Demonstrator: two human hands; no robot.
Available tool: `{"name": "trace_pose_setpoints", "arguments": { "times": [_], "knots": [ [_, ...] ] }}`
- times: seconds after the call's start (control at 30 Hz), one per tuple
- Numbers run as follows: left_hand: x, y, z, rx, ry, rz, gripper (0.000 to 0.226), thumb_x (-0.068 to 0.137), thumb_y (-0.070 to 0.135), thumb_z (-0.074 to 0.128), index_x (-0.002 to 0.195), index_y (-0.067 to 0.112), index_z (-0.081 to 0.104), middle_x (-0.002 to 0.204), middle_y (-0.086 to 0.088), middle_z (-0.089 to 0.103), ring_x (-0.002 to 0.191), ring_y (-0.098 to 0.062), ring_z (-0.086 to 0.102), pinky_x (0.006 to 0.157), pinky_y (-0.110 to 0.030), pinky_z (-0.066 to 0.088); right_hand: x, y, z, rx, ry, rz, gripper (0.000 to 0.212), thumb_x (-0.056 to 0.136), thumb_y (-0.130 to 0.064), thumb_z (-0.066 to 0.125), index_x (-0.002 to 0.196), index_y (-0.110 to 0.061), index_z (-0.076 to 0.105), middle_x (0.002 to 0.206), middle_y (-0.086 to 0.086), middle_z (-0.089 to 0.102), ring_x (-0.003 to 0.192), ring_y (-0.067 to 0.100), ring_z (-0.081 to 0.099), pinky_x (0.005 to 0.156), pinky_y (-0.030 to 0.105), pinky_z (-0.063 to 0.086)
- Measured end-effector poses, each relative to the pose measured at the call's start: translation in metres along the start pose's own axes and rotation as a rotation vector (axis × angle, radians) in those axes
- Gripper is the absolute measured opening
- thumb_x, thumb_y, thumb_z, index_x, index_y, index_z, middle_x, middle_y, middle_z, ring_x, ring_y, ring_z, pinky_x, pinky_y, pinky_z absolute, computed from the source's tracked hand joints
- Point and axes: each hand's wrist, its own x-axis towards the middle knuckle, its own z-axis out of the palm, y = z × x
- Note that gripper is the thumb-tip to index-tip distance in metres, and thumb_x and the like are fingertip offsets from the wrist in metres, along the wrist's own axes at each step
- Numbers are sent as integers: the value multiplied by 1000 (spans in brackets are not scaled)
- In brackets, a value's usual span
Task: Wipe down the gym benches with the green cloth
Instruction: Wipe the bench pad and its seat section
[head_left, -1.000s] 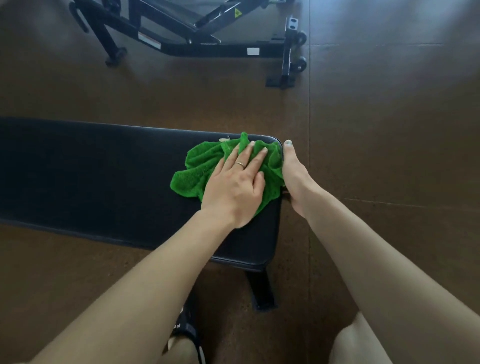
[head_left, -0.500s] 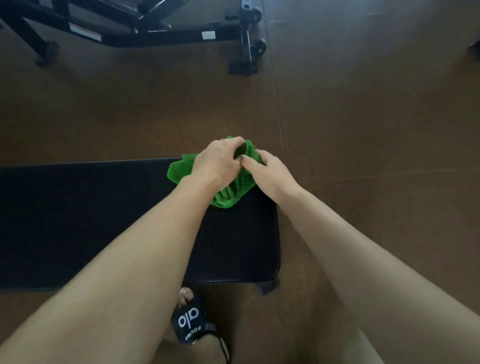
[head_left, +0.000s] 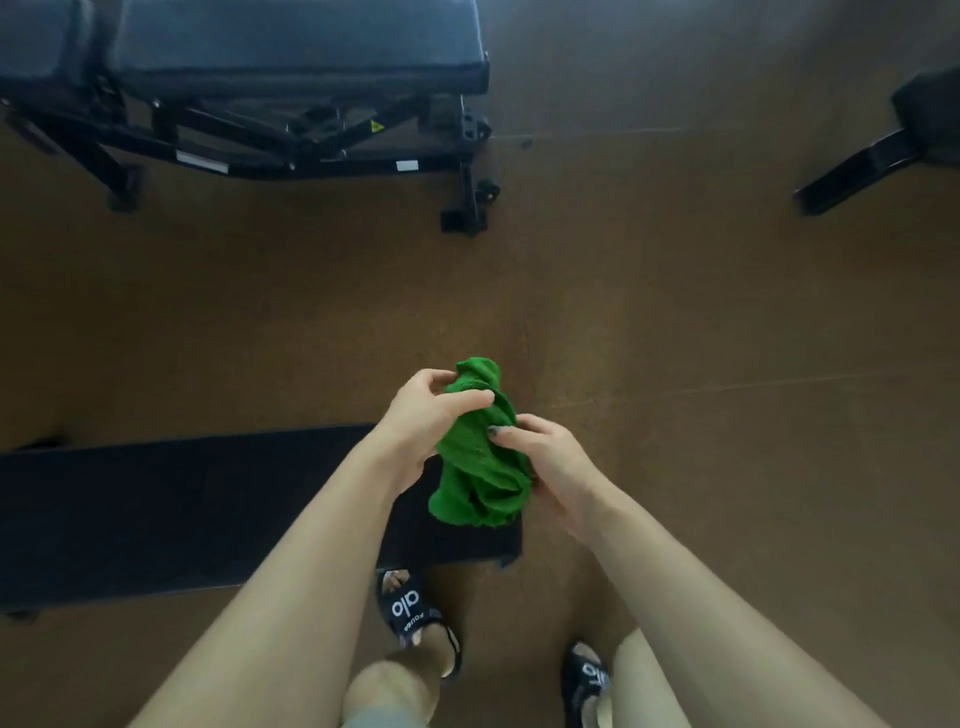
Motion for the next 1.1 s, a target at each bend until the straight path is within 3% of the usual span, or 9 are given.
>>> {"name": "trace_pose_setpoints", "arguments": {
  "times": [0.07, 0.2, 0.33, 0.47, 0.57, 0.63, 0.73, 0.87, 1.1],
  "knots": [
    [-14, 40, 9, 49, -42, -10, 67, 77, 32, 88, 135, 18, 55, 118, -4, 74, 101, -21, 75, 91, -42, 61, -15, -35, -11, -26, 39, -59, 22, 94, -9, 69, 116, -9, 71, 107, 13, 78, 98, 30, 76, 87, 42, 62],
    [-27, 101, 41, 88, -85, 55, 28, 89, 24, 77, 115, 18, 71, 105, -2, 79, 95, -20, 77, 91, -45, 61, -26, -102, -42, -199, 86, -208, 20, 89, -5, 70, 107, -14, 71, 95, 7, 74, 85, 18, 75, 69, 29, 59],
    [-29, 143, 76, 60, -20, 137, 28, 91, 27, 76, 119, 26, 69, 110, 2, 78, 103, -19, 75, 95, -49, 59, -23, -162, -81, -319, 17, -261, 17, 82, -5, 73, 96, -4, 64, 84, 3, 69, 76, 13, 68, 63, 22, 54],
    [-35, 188, 116, 84, 23, 157, 26, 94, 33, 74, 118, 24, 70, 111, 1, 78, 102, -19, 75, 95, -47, 59, -20, -225, -129, -411, -147, -254, 15, 75, -7, 72, 82, -14, 61, 76, 2, 65, 72, 16, 64, 64, 31, 52],
    [-38, 230, 152, 171, 60, 221, 18, 96, 29, 72, 113, 23, 73, 105, 4, 79, 97, -12, 75, 90, -35, 59, -22, -274, -168, -515, -215, -267, 15, 75, -6, 71, 78, -16, 59, 71, -1, 62, 69, 15, 62, 64, 31, 49],
    [-36, 258, 172, 303, 91, 300, 13, 97, 26, 70, 108, 24, 76, 101, 5, 79, 93, -6, 73, 83, -24, 53, -22, -303, -190, -567, -247, -279, 12, 74, -8, 69, 79, -14, 60, 71, 1, 61, 70, 18, 62, 65, 34, 49],
    [-28, 290, 190, 401, 130, 364, 9, 96, 28, 71, 99, 26, 79, 96, 6, 78, 91, -7, 71, 85, -27, 52, -16, -342, -209, -673, -231, -347, 19, 72, -13, 70, 86, -4, 60, 78, 6, 61, 72, 20, 62, 66, 36, 50],
    [-16, 317, 193, 227, 209, 397, 21, 92, 26, 76, 112, 20, 77, 118, 7, 71, 104, -11, 71, 83, -18, 57, 2, -388, -213, -738, -237, -448, 18, 71, -13, 71, 75, -10, 53, 66, -2, 51, 63, 16, 51, 63, 35, 41],
    [19, 351, 181, 76, 367, 462, 14, 95, 32, 72, 103, 21, 77, 95, -1, 79, 89, -16, 76, 76, -32, 60, 49, -453, -197, -778, -267, -519, 15, 75, -12, 68, 87, -12, 59, 73, -1, 54, 67, 16, 52, 64, 34, 41]
  ]
}}
